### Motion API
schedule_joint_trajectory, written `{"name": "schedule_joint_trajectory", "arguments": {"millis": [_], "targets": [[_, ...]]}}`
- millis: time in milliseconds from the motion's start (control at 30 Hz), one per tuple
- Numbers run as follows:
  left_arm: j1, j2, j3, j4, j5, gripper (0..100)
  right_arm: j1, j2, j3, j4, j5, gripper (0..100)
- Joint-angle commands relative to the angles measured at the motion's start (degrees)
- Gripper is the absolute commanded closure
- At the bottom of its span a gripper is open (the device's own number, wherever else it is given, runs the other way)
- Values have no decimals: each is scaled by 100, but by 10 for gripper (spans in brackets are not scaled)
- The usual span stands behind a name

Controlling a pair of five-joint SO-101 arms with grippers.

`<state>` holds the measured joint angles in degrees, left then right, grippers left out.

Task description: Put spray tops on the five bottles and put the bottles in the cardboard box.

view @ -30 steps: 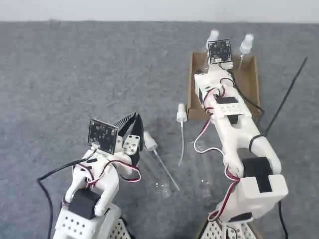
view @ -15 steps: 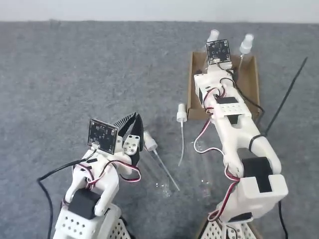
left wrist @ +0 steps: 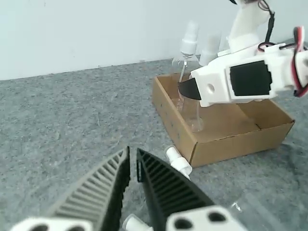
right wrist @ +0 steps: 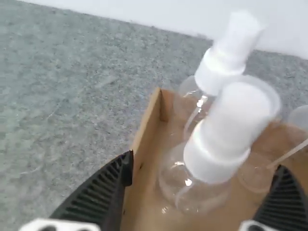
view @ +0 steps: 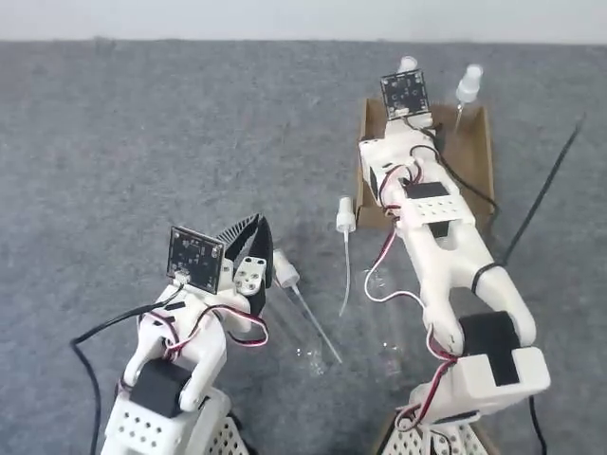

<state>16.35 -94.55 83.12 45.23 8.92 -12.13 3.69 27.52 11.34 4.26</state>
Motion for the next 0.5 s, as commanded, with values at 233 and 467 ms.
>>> {"name": "schedule_joint_trajectory", "arguments": {"millis": [233,467], "targets": [[-44,-105,-57,-202,-26,985,-40,-1270,-985,1376,70,633],[-44,-105,-57,-202,-26,985,-497,-2703,-1108,3407,88,636]]}}
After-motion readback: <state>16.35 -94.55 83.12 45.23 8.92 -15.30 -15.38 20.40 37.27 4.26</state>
